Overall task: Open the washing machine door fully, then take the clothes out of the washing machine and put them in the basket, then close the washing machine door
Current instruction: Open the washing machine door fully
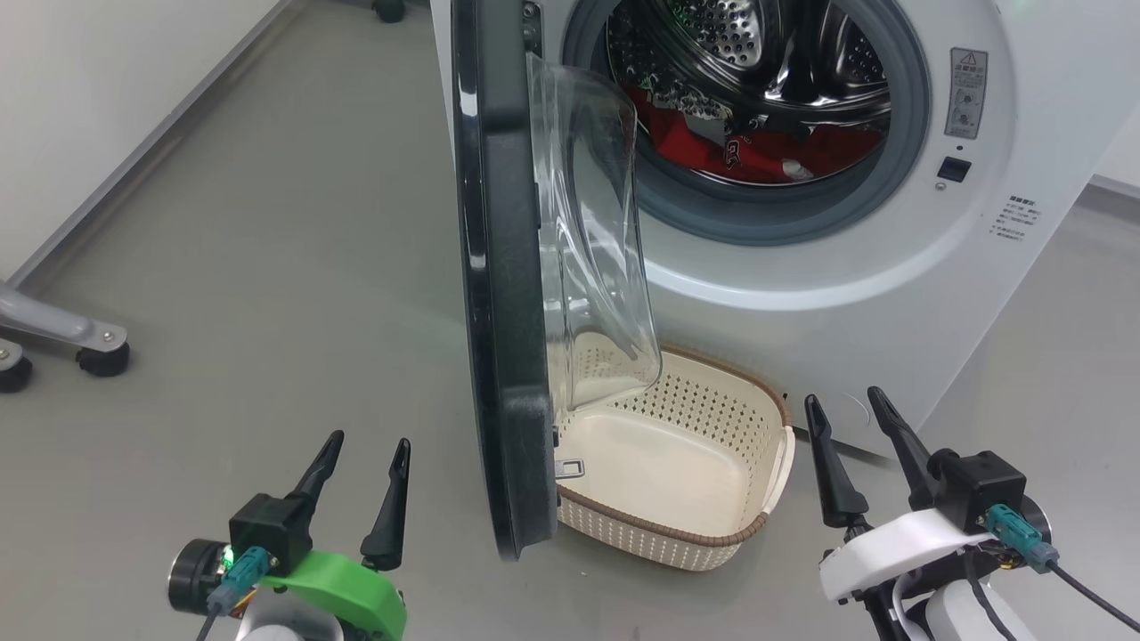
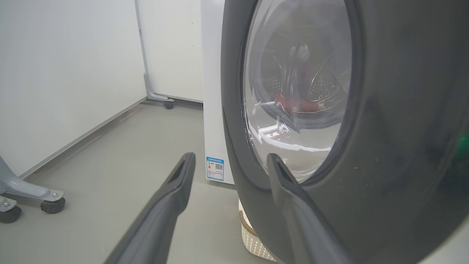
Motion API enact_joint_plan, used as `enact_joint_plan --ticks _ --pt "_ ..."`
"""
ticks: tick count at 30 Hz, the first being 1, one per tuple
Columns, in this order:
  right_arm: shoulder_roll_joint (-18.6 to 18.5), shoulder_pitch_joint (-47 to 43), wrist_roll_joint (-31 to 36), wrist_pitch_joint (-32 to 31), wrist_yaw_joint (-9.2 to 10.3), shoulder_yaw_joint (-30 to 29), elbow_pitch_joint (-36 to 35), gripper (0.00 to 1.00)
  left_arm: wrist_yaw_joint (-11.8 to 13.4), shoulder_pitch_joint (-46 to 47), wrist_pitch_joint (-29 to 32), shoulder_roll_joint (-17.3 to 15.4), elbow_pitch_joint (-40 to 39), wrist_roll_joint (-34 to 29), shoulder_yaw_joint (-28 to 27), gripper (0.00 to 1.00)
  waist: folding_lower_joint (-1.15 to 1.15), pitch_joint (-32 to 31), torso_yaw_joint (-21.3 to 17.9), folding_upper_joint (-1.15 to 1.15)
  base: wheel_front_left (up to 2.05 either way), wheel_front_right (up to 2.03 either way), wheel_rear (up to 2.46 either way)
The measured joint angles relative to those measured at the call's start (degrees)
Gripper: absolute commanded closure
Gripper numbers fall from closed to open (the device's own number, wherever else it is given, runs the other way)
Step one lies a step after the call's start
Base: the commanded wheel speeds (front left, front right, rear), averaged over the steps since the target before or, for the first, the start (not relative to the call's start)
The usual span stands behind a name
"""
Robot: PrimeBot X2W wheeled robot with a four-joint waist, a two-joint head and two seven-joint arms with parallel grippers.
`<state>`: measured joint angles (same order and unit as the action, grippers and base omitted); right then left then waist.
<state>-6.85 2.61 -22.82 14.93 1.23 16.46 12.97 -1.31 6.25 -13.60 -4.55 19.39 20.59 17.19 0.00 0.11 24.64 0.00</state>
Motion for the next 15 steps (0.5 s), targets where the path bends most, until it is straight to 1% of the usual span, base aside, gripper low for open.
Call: enact_joint_plan --ticks 6,8,12,15 --pt "1.1 -1.0 1.5 0.0 -0.15 -1.0 0.1 0.00 0.0 -0.2 0.4 -0.1 -0.1 0.0 0.0 0.00 0.00 -0.3 0.1 0.00 0.00 0.00 0.00" --pt "1.3 -1.1 1.8 0.0 -0.62 -1.3 0.1 0.00 0.0 -0.4 0.4 -0.1 -0.1 0.0 0.0 0.00 0.00 -0.4 0.1 0.00 0.00 0.00 0.00" --pt "1.5 -1.3 2.3 0.0 -0.67 -1.7 0.1 0.00 0.0 -0.5 0.4 -0.3 -0.1 0.0 0.0 0.00 0.00 -0.5 0.1 0.00 0.00 0.00 0.00" --pt "1.7 -1.9 2.7 0.0 -1.15 -2.2 0.2 0.00 0.0 -0.6 0.4 -0.4 -0.2 0.0 0.1 0.00 0.00 -0.5 0.1 0.00 0.00 0.00 0.00"
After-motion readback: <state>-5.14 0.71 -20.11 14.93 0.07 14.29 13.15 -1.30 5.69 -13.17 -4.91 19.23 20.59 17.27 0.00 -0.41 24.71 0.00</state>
